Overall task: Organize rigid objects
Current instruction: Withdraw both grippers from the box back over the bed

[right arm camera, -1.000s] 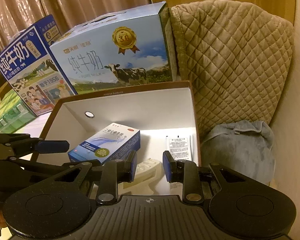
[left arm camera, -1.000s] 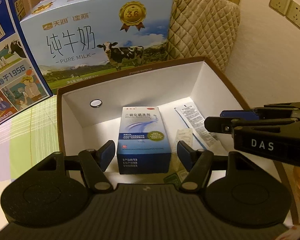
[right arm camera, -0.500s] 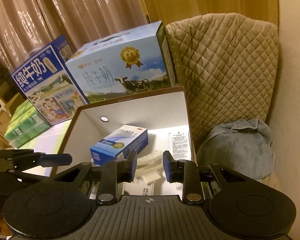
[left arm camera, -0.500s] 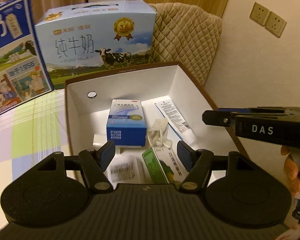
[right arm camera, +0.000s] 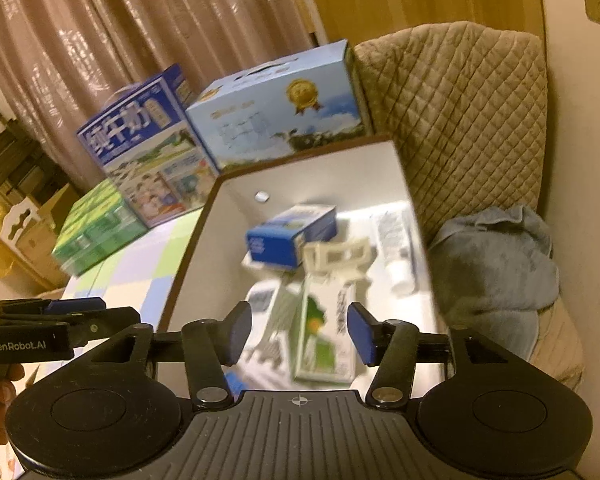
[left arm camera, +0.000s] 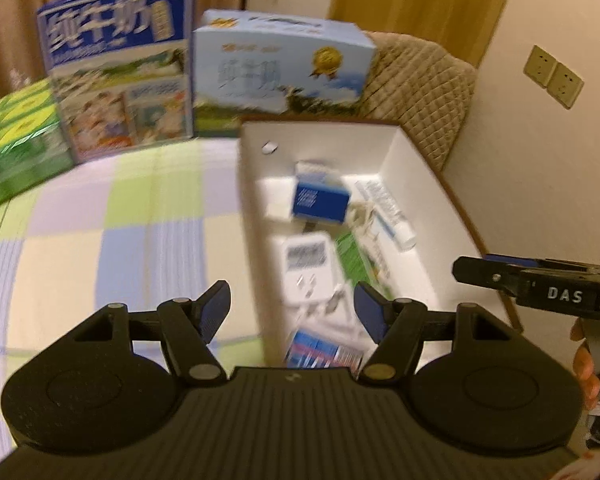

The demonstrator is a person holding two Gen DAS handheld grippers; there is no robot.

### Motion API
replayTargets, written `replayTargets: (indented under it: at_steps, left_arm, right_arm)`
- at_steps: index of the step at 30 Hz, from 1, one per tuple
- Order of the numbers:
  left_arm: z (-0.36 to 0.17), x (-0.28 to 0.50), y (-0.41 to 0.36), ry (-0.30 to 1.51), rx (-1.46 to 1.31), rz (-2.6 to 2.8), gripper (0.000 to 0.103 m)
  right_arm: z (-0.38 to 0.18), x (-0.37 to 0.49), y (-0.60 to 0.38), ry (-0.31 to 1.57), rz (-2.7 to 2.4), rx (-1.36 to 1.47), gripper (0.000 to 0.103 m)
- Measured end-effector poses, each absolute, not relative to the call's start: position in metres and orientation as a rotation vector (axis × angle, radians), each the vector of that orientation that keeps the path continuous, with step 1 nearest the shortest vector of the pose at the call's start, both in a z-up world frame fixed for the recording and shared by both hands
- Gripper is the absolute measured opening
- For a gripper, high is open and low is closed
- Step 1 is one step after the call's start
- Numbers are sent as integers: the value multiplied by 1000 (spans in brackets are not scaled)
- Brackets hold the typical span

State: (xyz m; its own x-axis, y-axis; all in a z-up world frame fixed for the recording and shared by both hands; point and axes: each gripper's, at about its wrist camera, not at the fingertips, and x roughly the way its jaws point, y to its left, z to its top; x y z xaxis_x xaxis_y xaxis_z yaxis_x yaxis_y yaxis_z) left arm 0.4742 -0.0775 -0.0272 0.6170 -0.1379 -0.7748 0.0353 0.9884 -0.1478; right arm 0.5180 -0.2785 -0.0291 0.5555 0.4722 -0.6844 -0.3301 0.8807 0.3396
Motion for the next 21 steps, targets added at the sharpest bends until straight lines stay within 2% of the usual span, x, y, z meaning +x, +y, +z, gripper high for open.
replayTargets:
  at_steps: [21]
  left_arm:
    - [-69, 359, -9, 1023, -240, 43, 64]
  right_arm:
    - [-61, 404, -202, 971, 672, 103, 53]
